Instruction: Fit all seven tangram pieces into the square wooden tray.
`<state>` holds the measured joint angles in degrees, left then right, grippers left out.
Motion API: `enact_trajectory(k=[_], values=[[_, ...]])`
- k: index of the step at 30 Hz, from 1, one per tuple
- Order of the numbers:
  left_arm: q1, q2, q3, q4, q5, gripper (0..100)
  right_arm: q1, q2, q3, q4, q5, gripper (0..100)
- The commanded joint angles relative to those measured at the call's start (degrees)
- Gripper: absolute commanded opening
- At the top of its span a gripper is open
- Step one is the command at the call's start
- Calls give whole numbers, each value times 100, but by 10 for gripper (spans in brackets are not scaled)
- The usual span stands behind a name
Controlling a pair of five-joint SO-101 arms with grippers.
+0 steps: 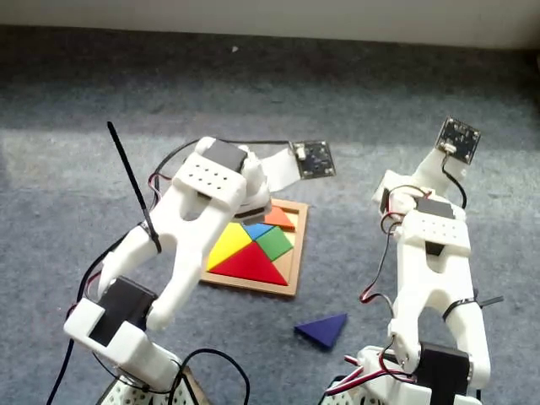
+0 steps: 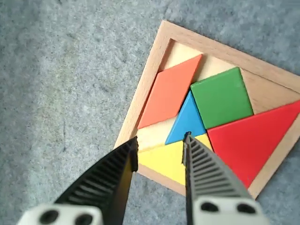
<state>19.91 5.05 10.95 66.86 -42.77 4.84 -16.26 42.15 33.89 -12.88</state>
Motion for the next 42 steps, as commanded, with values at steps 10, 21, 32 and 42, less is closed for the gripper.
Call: enact_trajectory(k=[10,21,32,42], values=[[286,-13,1349,-2532,1934,168,66,-259,-40,-119,9,6],[-224,989,497,-1732,1908,242,66,-259,-40,-119,9,6],[-1103,1138,171,-1187,1275,242,66,-259,-31,-119,9,6],[-1349,743,-22,-941,1275,242,66,-259,-31,-127,9,6]])
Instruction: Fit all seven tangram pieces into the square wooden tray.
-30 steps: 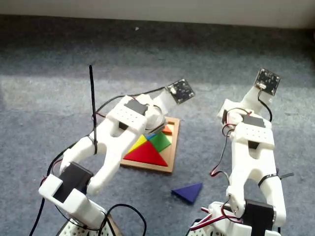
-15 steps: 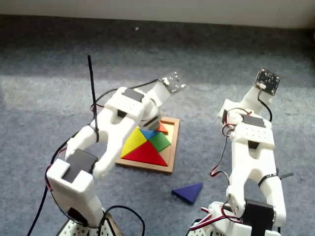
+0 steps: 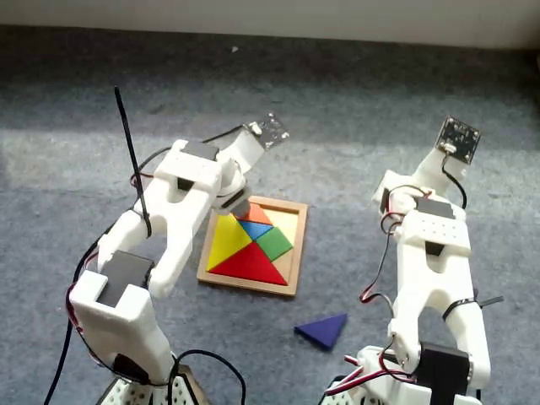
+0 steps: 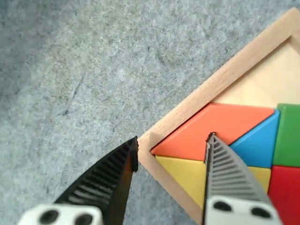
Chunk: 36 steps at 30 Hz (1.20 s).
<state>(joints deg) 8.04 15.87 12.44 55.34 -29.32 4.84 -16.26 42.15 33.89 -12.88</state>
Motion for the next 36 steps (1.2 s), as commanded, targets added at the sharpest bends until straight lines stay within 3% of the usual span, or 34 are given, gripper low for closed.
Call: enact_trajectory(k=[1,8,16,22,26,32,36], values=[[-180,-523,-171,308,-70,242,66,-259,-31,-127,9,6],[-198,-1921,233,844,-18,242,66,-259,-31,-127,35,6],[-620,-3310,1675,659,1081,242,40,-321,-75,57,484,6],[-1420,-3996,2985,9,2207,242,-57,-382,-1182,1974,492,11],[-1745,-4312,3829,-316,2330,242,-242,-382,-1982,3213,510,57],[-2053,-4462,4629,-721,2338,242,-752,-426,-2545,4884,1600,67],[-2290,-4462,4673,-791,2356,242,-1068,-426,-2527,5191,2286,70]])
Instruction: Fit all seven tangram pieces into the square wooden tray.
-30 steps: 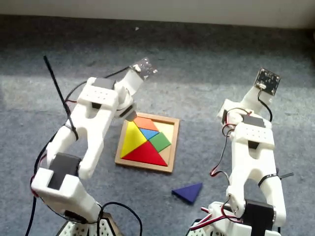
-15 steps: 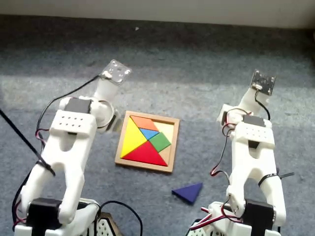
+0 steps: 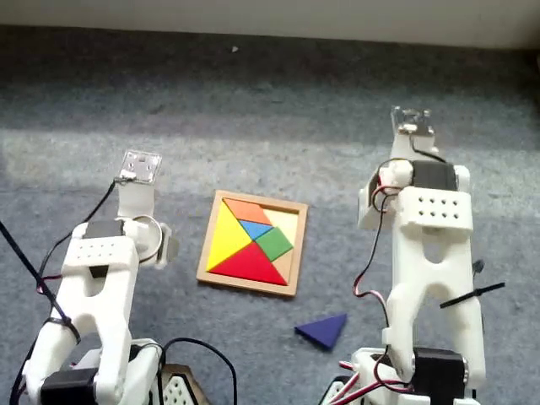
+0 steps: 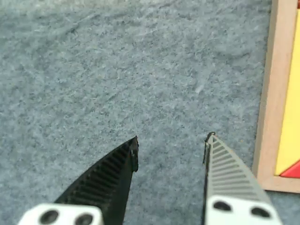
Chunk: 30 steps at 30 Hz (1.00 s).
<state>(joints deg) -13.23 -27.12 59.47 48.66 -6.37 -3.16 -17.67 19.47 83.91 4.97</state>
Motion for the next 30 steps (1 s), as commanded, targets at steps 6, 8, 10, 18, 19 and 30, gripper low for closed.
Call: enact_trajectory(k=[6,8,10,18,19,30], values=[[-57,-127,-22,-255,62,242,-716,-787,989,-180,1213,84],[-75,-127,4,-352,62,242,-857,-1385,1657,-479,1336,116],[-75,-127,4,-360,70,242,-1068,-2070,2352,-664,1451,138],[-75,-127,4,-360,70,242,-1991,-3389,4084,-752,1477,193],[-75,-127,4,-360,70,242,-2123,-3371,4163,-752,1477,205],[-84,-127,4,-352,70,242,-3442,-3292,4699,-1138,1486,231]])
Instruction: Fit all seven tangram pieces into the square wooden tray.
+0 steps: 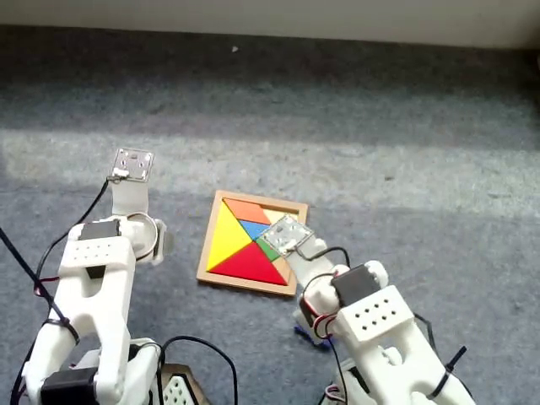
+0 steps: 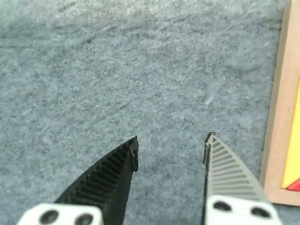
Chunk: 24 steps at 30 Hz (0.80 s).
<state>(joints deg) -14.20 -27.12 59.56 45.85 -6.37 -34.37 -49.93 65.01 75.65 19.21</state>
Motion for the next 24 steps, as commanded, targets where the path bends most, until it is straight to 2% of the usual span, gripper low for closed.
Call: enact_trajectory(k=[1,10,16,21,24], values=[[13,-127,4,-70,70,242,-409,-66,268,-444,62,231],[22,-127,4,-70,70,242,-567,-66,673,-690,79,231],[22,-127,4,-70,70,242,-541,-66,708,-690,501,228],[22,-127,4,-70,70,242,-541,-40,725,-760,545,228],[22,-127,4,-62,70,242,-541,400,699,-910,519,228]])
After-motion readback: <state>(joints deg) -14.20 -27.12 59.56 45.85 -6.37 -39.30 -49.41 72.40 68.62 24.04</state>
